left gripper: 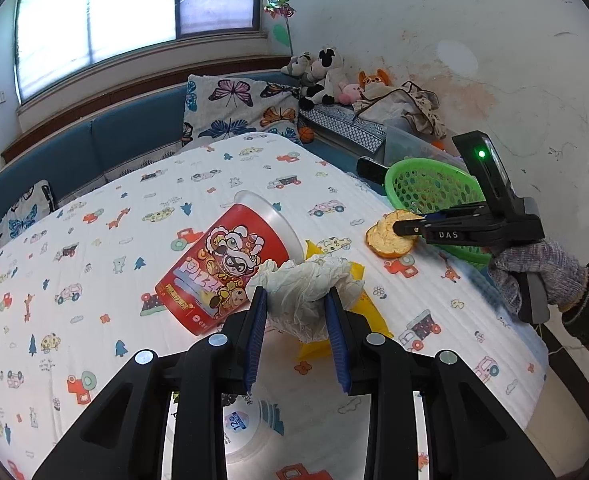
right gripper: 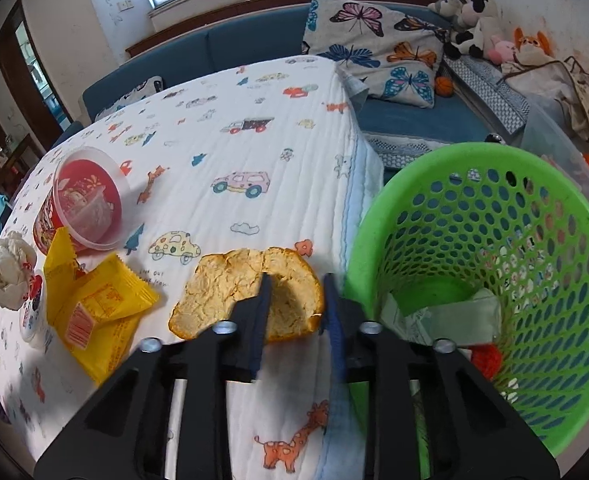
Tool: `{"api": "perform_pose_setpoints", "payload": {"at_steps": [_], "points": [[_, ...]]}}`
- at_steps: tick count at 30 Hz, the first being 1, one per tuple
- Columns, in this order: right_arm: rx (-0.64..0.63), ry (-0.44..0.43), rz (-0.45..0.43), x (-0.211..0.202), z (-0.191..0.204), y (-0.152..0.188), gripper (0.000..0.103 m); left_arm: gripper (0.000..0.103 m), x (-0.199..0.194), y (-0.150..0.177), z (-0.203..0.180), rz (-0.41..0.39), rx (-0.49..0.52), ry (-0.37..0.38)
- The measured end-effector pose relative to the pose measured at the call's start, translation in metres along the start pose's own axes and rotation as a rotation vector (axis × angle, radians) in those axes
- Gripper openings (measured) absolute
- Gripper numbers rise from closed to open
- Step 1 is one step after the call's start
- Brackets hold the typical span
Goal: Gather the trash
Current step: 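Carry bread and tissue over the basket and open both tools to drop them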
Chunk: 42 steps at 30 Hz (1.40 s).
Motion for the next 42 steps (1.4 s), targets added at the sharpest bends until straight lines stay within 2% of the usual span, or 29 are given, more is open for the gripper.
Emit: {"api": "perform_pose_setpoints", "payload": {"at_steps": [3, 10, 16, 24, 35, 39, 42], "points": [[-0.009, 0.002, -0.02, -0.007, 0.002, 0.0, 0.011, 0.029, 0.001, -0.002, -0.001, 0.0, -0.001, 0.003], [-0.05, 0.064, -0.066, -0.045, -0.003, -0.001, 0.009, 0.029, 0.004, -0.013, -0.022, -0.008, 0.025, 0.033], [-0.032, 0.166, -0.08, -0.08, -0.045, 0.002, 0.009, 0.029, 0.008, -0.032, -0.053, -0.026, 0.066, 0.081], [0.039, 0.264, -0.054, -0.093, -0.105, 0.019, 0.009, 0.029, 0.026, -0.059, -0.089, -0.024, 0.104, 0.121], [0.114, 0.264, -0.042, -0.096, -0.145, 0.033, 0.014, 0.029, 0.058, -0.089, -0.137, 0.004, 0.169, 0.151], [0.111, 0.262, -0.056, -0.105, -0.151, 0.034, 0.018, 0.029, 0.071, -0.096, -0.155, 0.019, 0.196, 0.164], [0.109, 0.269, -0.069, -0.111, -0.154, 0.034, 0.027, 0.029, 0.084, -0.102, -0.17, 0.035, 0.201, 0.182]]}}
Point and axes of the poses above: each gripper's, at about its wrist camera, not at the fingertips, and x roughly the way its jaws point, z to its left, y to its underside, the point moved 4 cm from there along x, roughly the way its jaws point, and after that the axes turned 4 degrees about z, right-handed, at the moved point
